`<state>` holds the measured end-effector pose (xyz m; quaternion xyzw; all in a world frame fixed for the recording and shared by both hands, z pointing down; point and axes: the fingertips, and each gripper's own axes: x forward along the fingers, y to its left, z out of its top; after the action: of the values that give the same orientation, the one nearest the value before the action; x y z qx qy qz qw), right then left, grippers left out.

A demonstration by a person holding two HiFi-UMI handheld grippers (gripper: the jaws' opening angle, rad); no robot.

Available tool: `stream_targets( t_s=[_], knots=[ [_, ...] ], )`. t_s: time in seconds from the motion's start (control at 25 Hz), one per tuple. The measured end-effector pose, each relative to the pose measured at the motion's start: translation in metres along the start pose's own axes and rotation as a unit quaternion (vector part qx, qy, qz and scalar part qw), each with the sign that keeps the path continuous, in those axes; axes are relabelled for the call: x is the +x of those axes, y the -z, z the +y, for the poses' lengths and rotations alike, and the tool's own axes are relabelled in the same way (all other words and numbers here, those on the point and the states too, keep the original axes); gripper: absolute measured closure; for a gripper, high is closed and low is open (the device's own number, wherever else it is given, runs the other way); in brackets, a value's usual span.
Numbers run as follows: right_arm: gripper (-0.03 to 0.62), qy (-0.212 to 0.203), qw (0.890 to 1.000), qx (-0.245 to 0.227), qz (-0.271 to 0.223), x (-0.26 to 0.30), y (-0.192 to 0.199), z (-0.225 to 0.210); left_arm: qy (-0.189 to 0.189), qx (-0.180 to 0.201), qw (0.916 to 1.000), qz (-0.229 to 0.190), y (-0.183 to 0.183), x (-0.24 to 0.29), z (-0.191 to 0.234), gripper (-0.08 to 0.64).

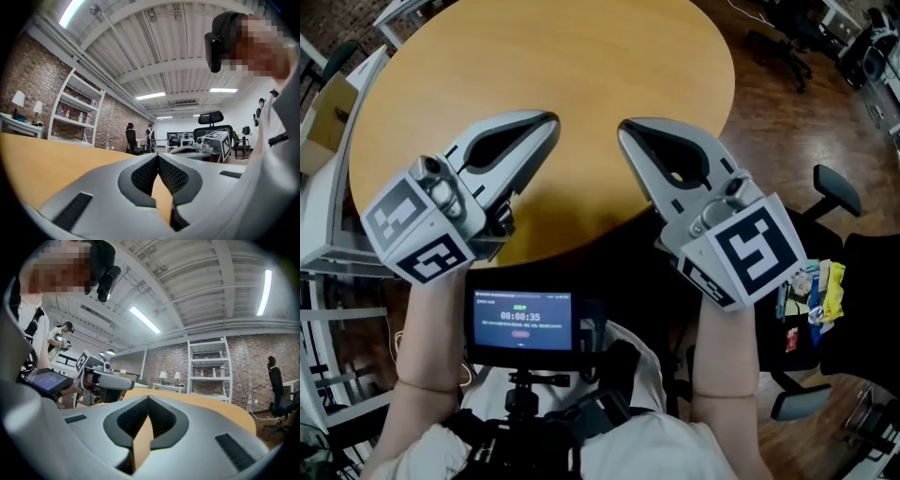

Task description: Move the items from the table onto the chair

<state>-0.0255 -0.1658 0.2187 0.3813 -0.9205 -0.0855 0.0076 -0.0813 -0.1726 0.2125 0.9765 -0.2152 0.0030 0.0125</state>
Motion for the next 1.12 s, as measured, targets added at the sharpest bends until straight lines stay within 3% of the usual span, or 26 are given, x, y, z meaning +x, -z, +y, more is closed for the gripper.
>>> stream_targets(
  t_s=[0.16, 0.36, 0.68, 1.12],
  knots=[
    [0.591, -0.050, 0.999, 0.001, -0.003, 0.061, -0.020, 0.041, -0.050, 0.003, 0.9987, -0.006, -0.011, -0.062, 0.041, 0.552],
    [0.591, -0.108, 0.994, 0.030, 0.008, 0.116, -0.011, 0.082, -0.111, 0.008, 0.9938, 0.003, 0.000, -0.117, 0.075, 0.552],
    [0.591, -0.165, 0.984, 0.058, 0.043, 0.166, 0.011, 0.122, -0.129, -0.014, 0.9915, 0.002, 0.024, -0.155, 0.101, 0.552],
    [0.592, -0.169, 0.979, 0.085, 0.069, 0.176, 0.022, 0.123, -0.144, 0.012, 0.9893, 0.019, 0.030, -0.157, 0.108, 0.552]
  ],
)
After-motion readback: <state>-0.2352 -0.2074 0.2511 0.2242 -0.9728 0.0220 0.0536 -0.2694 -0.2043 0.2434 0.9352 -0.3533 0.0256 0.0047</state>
